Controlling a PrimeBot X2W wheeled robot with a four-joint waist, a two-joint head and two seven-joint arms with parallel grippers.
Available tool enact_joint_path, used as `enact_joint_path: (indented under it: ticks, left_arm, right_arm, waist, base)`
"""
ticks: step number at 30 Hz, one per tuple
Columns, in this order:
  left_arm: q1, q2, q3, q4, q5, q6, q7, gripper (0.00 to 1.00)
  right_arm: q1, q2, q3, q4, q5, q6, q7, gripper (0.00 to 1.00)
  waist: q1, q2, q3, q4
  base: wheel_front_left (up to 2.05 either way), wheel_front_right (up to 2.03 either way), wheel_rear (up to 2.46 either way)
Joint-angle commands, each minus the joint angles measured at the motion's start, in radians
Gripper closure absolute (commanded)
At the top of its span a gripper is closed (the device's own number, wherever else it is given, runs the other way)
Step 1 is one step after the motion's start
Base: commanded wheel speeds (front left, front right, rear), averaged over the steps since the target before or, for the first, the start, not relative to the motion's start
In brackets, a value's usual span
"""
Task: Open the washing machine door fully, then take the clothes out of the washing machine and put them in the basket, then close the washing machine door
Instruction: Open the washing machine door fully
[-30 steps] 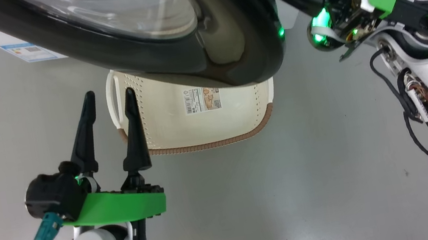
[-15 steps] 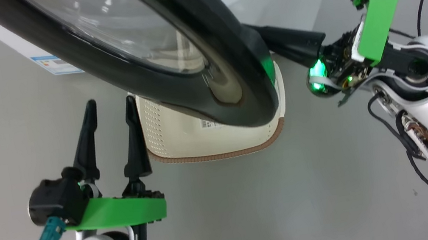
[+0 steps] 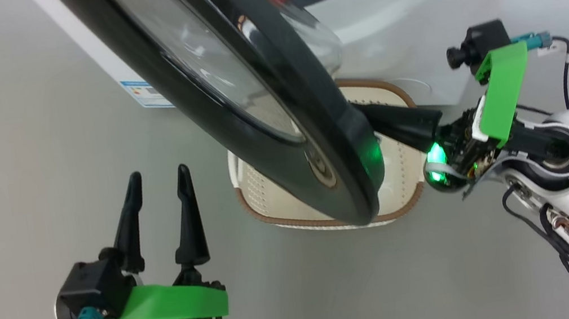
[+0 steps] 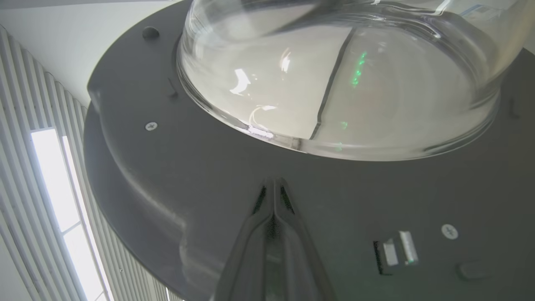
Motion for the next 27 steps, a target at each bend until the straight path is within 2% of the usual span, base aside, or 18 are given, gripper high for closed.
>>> enact_joint_path:
  ticks: [1,16,24,27]
  left_arm:
    - [0.014,0.025,0.029,-0.017,-0.011,0.007,-0.005,0.0]
    - [0.059,0.025,0.02,0.027,-0.029,0.012,-0.005,0.0]
    - [0.066,0.025,0.01,0.035,-0.04,0.012,-0.005,0.0]
    - [0.07,0.025,0.014,0.032,-0.042,0.016,-0.005,0.0]
  right_arm:
    - [0.033,0.009,0.026,-0.035,0.008,0.001,-0.002,1.0]
    - [0.085,-0.042,0.174,-0.073,0.08,0.001,-0.059,1.0]
    - [0.073,-0.07,0.237,-0.082,0.108,0.001,-0.087,1.0]
    - [0.063,-0.069,0.255,-0.084,0.115,0.001,-0.09,1.0]
  waist:
    - [0.0,0.0,-0.051,0.053]
    - [0.0,0.0,-0.161,0.17]
    - [0.0,0.0,-0.175,0.245]
    - [0.0,0.0,-0.174,0.252]
  base:
    - [0.0,0.0,0.0]
    - [0.0,0.0,0.0]
    - [0.0,0.0,0.0]
    - [0.0,0.0,0.0]
